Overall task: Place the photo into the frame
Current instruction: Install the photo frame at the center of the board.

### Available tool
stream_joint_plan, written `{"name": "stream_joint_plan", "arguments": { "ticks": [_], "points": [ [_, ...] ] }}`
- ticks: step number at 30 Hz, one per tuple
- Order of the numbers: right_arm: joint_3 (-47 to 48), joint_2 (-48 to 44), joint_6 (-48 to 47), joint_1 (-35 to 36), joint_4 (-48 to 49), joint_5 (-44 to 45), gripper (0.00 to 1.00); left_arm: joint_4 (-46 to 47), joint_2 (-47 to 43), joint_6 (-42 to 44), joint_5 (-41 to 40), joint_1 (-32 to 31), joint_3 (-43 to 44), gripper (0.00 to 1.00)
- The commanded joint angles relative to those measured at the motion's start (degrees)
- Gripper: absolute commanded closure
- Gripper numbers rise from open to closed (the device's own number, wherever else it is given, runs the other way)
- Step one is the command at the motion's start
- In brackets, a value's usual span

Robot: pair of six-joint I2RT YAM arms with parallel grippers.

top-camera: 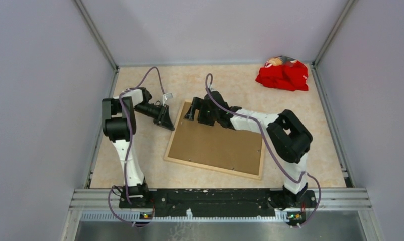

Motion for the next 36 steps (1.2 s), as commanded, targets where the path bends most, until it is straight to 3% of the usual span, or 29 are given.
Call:
{"name": "stream_joint_plan", "arguments": {
  "ticks": [1, 36],
  "points": [
    [6.1, 5.32, 2.19, 1.58, 4.07, -3.29, 0.17, 2.61, 1.29, 0.89, 0.03, -0.36, 0.01, 0.81],
    [13.16, 16.02, 6.53, 2.52, 5.93, -8.5, 0.22, 3.56, -0.06, 2.12, -0.49, -0.36, -2.68, 0.85]
  ]
}}
